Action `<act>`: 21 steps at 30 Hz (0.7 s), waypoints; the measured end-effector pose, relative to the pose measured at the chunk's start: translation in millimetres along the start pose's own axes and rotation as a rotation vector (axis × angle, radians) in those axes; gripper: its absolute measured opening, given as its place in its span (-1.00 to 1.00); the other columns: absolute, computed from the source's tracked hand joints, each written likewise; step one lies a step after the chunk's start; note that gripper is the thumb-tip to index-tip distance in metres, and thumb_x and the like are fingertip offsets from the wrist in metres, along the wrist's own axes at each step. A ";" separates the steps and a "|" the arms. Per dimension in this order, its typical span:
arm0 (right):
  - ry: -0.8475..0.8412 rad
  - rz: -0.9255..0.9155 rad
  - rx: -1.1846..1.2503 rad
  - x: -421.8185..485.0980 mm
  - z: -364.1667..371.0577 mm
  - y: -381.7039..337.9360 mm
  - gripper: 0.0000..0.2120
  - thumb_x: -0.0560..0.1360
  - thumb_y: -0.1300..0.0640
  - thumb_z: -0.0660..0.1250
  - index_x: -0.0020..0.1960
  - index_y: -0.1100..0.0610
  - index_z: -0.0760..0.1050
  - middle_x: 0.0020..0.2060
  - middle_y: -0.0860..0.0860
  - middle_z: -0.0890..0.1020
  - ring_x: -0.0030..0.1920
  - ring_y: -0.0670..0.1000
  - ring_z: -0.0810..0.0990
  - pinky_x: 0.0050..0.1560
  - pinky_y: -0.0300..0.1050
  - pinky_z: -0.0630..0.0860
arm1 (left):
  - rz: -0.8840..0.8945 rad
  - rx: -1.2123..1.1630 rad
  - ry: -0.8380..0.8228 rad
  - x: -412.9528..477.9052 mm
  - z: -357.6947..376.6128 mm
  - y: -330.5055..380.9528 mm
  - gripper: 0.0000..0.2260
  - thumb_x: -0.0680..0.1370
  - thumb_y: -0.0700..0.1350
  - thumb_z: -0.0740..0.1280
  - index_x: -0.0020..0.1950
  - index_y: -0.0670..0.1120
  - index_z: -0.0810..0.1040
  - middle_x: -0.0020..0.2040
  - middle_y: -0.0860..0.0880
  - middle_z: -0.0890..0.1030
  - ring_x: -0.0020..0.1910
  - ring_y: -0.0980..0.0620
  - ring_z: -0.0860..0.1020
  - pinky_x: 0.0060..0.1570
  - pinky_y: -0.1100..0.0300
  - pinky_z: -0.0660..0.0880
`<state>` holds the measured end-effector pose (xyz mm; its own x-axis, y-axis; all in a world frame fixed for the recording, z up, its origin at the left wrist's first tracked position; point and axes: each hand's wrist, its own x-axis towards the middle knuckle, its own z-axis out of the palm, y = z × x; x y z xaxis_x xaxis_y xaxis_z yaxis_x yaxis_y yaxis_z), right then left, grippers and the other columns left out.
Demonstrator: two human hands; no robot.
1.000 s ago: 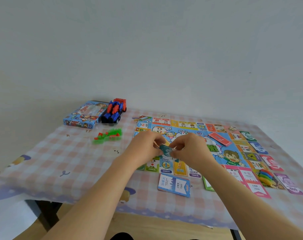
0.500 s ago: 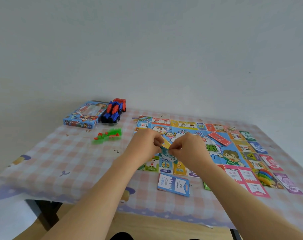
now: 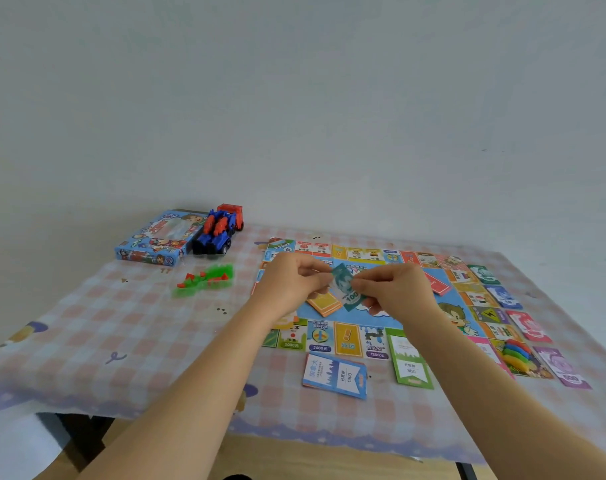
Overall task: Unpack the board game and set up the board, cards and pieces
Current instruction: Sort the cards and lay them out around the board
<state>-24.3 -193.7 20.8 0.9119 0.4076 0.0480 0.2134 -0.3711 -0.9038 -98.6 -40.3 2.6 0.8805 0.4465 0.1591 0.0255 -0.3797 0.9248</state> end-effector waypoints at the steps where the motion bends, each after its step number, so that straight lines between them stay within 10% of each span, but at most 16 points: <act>1: 0.003 0.032 0.065 0.5 -3.2 1.4 -0.93 0.42 0.23 0.46 -0.10 0.19 0.66 -0.41 0.07 0.64 -0.53 -0.10 0.52 -0.43 -0.27 0.52 | -0.030 -0.061 -0.012 0.5 3.3 3.7 -0.83 0.49 -0.20 0.42 0.06 -0.16 0.62 -0.14 -0.09 0.69 -0.19 0.05 0.67 -0.16 0.21 0.62; 11: 0.136 -0.024 0.108 1.9 -44.5 18.5 -0.98 0.41 0.20 0.48 -0.17 0.10 0.67 -0.42 -0.03 0.66 -0.51 -0.16 0.54 -0.44 -0.26 0.49 | -0.006 -0.165 0.048 17.2 52.6 35.4 -0.92 0.43 -0.32 0.45 -0.12 -0.17 0.63 -0.34 -0.07 0.64 -0.47 0.14 0.60 -0.36 0.29 0.58; 21: 0.308 0.022 0.176 17.4 -121.1 56.9 -0.91 0.34 0.23 0.52 -0.19 0.07 0.69 -0.39 -0.03 0.68 -0.44 -0.15 0.58 -0.35 -0.19 0.51 | -0.009 -0.168 -0.065 53.7 141.3 68.6 -0.90 0.43 -0.29 0.46 -0.07 -0.17 0.64 -0.21 -0.14 0.68 -0.35 0.05 0.64 -0.22 0.19 0.62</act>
<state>46.2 -308.8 21.7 0.9842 0.1206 0.1295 0.1534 -0.2163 -0.9642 17.2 -156.8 25.7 0.9097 0.3936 0.1324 -0.0409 -0.2325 0.9717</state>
